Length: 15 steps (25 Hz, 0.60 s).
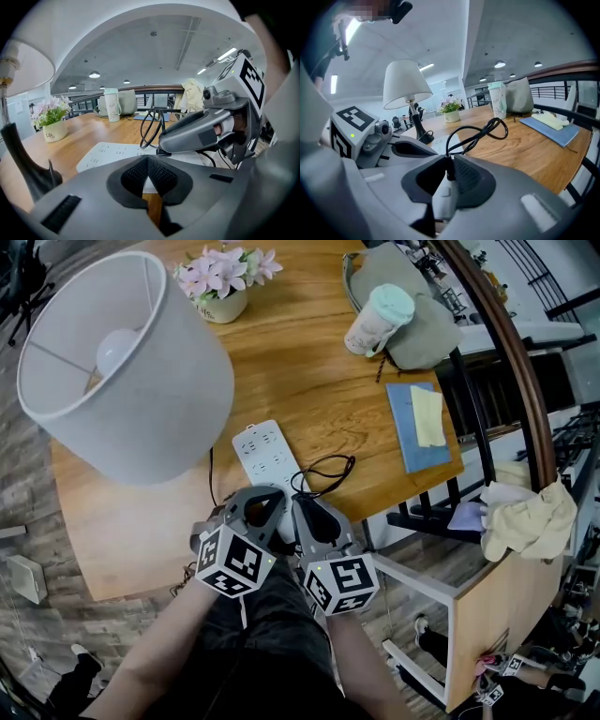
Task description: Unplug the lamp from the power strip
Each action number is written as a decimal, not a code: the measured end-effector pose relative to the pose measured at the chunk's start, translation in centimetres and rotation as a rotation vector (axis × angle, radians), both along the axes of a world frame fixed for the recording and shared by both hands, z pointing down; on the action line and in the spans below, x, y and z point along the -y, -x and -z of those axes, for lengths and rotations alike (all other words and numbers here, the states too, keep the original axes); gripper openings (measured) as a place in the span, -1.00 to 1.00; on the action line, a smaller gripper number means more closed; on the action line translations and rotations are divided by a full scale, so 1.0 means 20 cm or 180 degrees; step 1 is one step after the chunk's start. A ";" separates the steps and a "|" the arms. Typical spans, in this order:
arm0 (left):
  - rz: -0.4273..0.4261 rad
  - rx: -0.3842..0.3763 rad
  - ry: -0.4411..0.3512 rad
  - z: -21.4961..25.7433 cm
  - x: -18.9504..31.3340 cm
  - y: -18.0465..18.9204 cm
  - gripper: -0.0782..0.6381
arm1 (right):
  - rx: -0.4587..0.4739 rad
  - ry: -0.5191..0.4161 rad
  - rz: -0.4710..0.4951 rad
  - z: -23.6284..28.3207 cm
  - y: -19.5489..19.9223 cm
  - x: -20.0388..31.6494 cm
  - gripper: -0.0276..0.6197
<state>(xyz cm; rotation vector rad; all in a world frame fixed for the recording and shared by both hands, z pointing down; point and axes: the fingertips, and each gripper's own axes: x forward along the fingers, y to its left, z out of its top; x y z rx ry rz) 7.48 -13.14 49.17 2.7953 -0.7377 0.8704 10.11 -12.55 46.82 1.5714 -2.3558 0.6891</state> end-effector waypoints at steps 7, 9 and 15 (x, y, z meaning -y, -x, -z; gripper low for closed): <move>-0.0010 -0.0004 -0.0003 0.00 0.00 0.00 -0.79 | 0.0270 0.0076 -0.0085 0.00 -0.02 0.01 -0.72; -0.0013 -0.0012 -0.0002 0.00 0.00 0.00 -0.79 | 0.0386 0.0117 -0.0152 0.00 -0.03 0.01 -0.72; -0.0012 0.0019 -0.0017 0.00 0.01 -0.01 -0.79 | -0.0169 -0.0008 -0.0030 0.00 0.01 0.00 -0.72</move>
